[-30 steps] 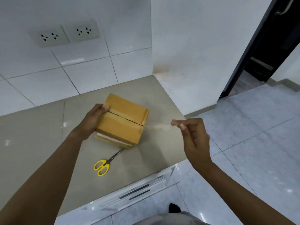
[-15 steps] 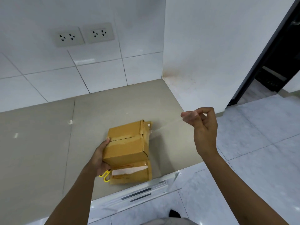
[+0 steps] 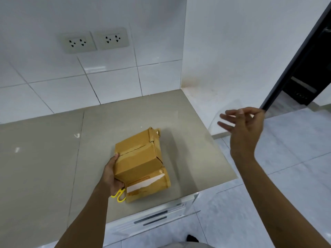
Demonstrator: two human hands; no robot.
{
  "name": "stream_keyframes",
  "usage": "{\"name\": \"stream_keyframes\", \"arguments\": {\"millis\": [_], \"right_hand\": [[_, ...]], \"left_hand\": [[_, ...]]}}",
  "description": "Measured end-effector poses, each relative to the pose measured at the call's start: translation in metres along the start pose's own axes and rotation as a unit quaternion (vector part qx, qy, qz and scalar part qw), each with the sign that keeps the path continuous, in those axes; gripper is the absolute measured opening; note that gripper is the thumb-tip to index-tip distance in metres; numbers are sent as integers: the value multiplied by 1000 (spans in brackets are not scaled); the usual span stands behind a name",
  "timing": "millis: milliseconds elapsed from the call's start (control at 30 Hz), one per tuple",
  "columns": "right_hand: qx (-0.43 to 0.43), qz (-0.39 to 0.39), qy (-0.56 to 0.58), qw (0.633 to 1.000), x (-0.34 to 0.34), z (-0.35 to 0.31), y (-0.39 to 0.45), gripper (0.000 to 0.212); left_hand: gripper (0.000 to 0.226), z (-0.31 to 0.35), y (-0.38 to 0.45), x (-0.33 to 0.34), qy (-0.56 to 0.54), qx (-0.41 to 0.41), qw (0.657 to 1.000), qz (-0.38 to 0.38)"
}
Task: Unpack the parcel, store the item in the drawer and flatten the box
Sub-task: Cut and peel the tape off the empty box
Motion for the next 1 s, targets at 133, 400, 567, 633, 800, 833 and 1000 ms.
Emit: {"name": "stream_keyframes", "arguments": {"millis": [133, 400, 567, 633, 800, 833, 1000], "right_hand": [[84, 13, -43, 995, -6, 50, -12, 14], [216, 82, -132, 964, -60, 129, -15, 17], [222, 95, -169, 956, -79, 146, -1, 21], [228, 102, -180, 952, -82, 153, 7, 21], [243, 72, -246, 935, -86, 175, 22, 24], [246, 65, -267, 929, -87, 179, 22, 25], [239, 7, -332, 912, -82, 196, 13, 40]], "left_hand": [[45, 2, 3, 1, 10, 12, 1000, -12], [44, 3, 3, 2, 49, 17, 999, -7], [50, 2, 6, 0, 60, 9, 998, 2], [50, 3, 6, -2, 65, 6, 998, 15], [65, 3, 8, -8, 80, 6, 996, 35], [66, 2, 8, -9, 81, 5, 996, 41], [56, 1, 9, -10, 85, -1, 996, 38]]}}
Point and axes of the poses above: each hand's wrist, its own y-axis towards the middle knuckle, its own x-axis out of the palm, z = x × y, the point moved 10 cm from there along y, towards the middle knuckle, and after that the axes turned 12 degrees about -z, right-handed, at the moved point
